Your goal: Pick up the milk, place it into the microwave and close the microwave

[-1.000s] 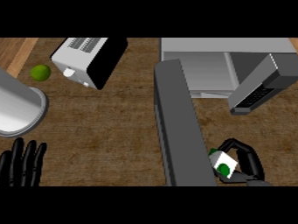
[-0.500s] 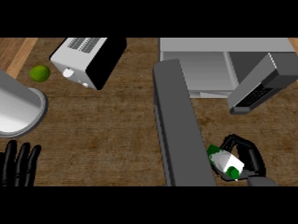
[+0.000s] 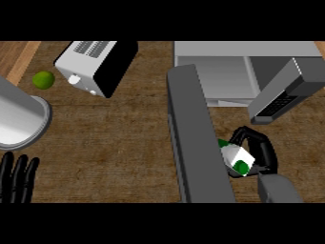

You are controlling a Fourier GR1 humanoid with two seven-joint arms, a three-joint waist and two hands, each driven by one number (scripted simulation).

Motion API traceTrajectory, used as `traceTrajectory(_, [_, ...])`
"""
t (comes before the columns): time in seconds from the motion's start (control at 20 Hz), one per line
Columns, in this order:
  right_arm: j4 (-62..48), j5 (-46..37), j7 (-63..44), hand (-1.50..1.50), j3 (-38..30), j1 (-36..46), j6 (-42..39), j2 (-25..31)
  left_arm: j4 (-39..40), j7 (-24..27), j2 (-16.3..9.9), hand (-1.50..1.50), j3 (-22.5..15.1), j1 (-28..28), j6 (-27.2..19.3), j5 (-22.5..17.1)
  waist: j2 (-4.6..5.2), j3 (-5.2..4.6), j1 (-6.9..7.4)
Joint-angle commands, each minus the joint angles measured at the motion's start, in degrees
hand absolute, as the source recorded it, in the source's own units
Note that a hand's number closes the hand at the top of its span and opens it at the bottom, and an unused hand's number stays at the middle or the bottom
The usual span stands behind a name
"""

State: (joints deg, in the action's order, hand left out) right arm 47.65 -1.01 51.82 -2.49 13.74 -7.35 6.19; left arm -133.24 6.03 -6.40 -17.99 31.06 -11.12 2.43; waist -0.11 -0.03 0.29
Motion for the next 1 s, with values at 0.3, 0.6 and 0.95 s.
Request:
traceTrajectory(0.3, [-2.0,-7.1,-15.6,1.50,0.8,14.5,18.0,-5.6,3.3,4.8,-1.5,-1.50,3.6,1.8,3.0,-2.8,0.19,0.00,0.92])
traceTrajectory(0.6, [-18.6,-8.1,-14.3,1.50,-4.5,27.1,18.8,1.1,-0.6,0.2,-2.1,-1.50,3.7,-0.1,3.6,-4.1,0.64,0.10,1.77])
traceTrajectory(0.95, [-31.0,-9.9,-12.7,1.50,-7.3,35.5,25.4,3.6,2.5,1.9,-1.5,-1.50,3.6,-1.5,4.2,-4.4,1.72,0.18,4.00])
